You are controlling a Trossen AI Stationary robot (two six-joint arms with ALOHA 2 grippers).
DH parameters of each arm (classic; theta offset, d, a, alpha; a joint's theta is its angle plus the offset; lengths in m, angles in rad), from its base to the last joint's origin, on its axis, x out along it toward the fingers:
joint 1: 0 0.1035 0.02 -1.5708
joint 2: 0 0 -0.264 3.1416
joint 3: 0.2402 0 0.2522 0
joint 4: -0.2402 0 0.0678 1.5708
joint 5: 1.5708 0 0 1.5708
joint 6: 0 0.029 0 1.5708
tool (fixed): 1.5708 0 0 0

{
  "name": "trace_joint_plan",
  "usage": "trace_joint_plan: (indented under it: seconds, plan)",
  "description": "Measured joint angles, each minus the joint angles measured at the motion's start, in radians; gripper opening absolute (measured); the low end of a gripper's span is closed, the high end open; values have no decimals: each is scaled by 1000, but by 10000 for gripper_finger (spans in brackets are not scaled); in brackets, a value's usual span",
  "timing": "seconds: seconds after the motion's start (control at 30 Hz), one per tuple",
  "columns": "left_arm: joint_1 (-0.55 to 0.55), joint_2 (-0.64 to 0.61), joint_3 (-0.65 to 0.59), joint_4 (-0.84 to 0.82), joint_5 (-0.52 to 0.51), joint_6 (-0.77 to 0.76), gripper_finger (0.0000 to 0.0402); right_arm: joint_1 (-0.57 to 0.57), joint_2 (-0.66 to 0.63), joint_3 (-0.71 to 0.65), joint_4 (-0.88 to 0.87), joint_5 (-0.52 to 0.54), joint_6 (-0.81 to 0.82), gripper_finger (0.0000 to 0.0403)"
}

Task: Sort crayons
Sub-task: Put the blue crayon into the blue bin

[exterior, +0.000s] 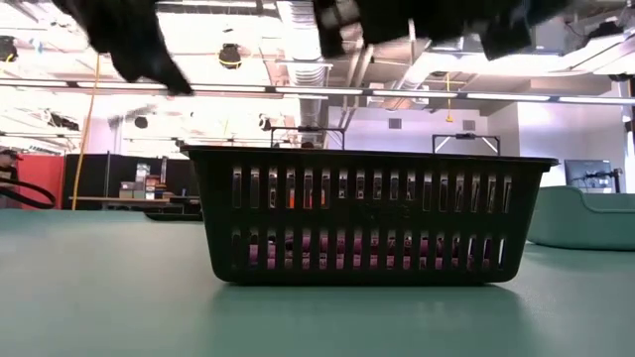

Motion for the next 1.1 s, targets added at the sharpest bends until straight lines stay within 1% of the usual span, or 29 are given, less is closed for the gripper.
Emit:
trace_joint_plan:
  seconds: [0.07,0.17,0.27,0.37,0.43,0.5,0.57,0.63,0.7,0.73,0.8,0.83,0.93,1.0,1.1]
  plan:
    - [-70,-44,0,30,-43,2,16,17,34,57,-27,1,5,117]
    - [-183,-65,0,123,-120,46,16,22,59,114,-93,16,5,117]
    - [-277,-53,-1,225,-171,116,16,21,46,136,-141,57,6,117]
    - [-334,-28,-1,306,-205,178,16,21,10,136,-214,103,6,117]
    - [-348,-7,-1,366,-235,203,16,27,-30,136,-301,149,7,117]
    - [-336,25,-1,426,-248,219,16,38,-87,136,-426,219,7,117]
    - [-298,75,0,465,-231,239,16,53,-157,136,-557,314,6,117]
    - [-237,139,0,502,-200,256,16,70,-234,136,-670,411,0,117]
    - [-156,206,-1,554,-146,282,16,81,-315,136,-734,479,-3,117]
    - [-110,243,-1,598,-96,301,16,81,-355,136,-756,495,-8,117]
    - [-10,312,-1,693,37,350,16,75,-435,136,-783,499,-32,117]
    - [39,346,-1,763,119,373,16,69,-476,136,-788,501,-45,117]
    - [189,437,-1,1022,351,413,16,45,-592,136,-772,502,-63,117]
    - [287,510,4,1201,475,382,16,28,-663,136,-756,502,-63,117]
    - [409,640,48,1357,628,276,16,-2,-748,136,-736,502,-60,117]
